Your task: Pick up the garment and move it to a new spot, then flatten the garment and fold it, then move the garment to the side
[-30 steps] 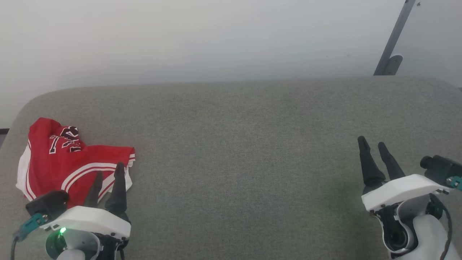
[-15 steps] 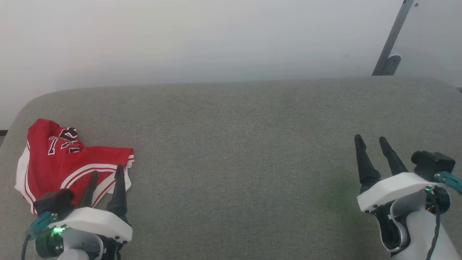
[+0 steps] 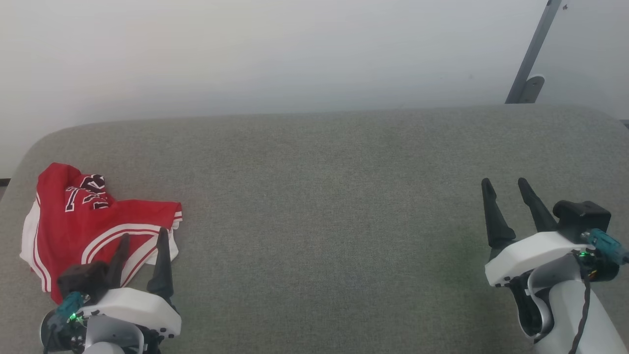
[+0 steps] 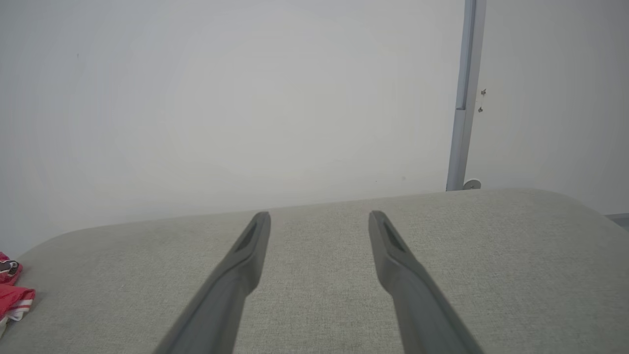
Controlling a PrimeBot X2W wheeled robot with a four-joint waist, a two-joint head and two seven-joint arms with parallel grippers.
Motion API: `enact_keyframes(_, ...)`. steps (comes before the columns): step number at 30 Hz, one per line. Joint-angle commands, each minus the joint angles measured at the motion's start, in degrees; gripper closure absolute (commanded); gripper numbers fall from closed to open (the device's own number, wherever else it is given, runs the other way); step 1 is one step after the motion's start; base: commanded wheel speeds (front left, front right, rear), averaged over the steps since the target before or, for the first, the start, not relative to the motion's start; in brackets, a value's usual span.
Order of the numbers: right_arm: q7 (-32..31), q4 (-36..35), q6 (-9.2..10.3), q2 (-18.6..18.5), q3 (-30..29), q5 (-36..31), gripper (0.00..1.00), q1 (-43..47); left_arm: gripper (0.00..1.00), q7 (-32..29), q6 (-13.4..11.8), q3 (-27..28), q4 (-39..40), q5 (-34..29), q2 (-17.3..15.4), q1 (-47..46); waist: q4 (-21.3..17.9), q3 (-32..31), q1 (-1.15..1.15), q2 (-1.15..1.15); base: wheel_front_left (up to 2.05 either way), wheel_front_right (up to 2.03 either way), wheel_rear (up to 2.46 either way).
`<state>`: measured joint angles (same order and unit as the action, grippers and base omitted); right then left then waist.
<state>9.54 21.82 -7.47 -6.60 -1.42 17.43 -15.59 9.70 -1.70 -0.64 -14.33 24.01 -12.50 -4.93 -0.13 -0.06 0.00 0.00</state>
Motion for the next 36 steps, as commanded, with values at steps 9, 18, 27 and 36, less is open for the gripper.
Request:
enact_keyframes(9,1.7,0.0,-0.03,0.0,-0.4,-4.6,0.00,-1.4,0.00,1.5,0.3,0.4,-0.9,-4.3,-0.3,0.2,-0.1,-0.1,0.00,0.00,0.00,0.00,0.00)
enact_keyframes(18,2.8,0.5,-0.03,0.1,-0.7,-7.7,0.00,-1.6,0.00,2.6,1.0,1.2,-2.6,-7.6,0.2,0.1,-0.4,-0.1,0.00,0.00,0.00,0.00,0.00)
enact_keyframes(27,3.9,0.5,-0.03,0.2,-1.3,-11.5,0.00,-1.6,0.00,3.7,1.9,2.2,-3.9,-11.3,0.4,-0.4,-0.6,-0.2,0.00,0.00,0.00,0.00,0.00)
enact_keyframes(36,4.8,0.2,-0.03,0.5,-1.8,-14.3,0.00,-1.5,0.00,4.7,2.9,3.5,-5.3,-14.9,0.7,-1.0,-0.8,-0.1,0.00,0.00,0.00,0.00,0.00)
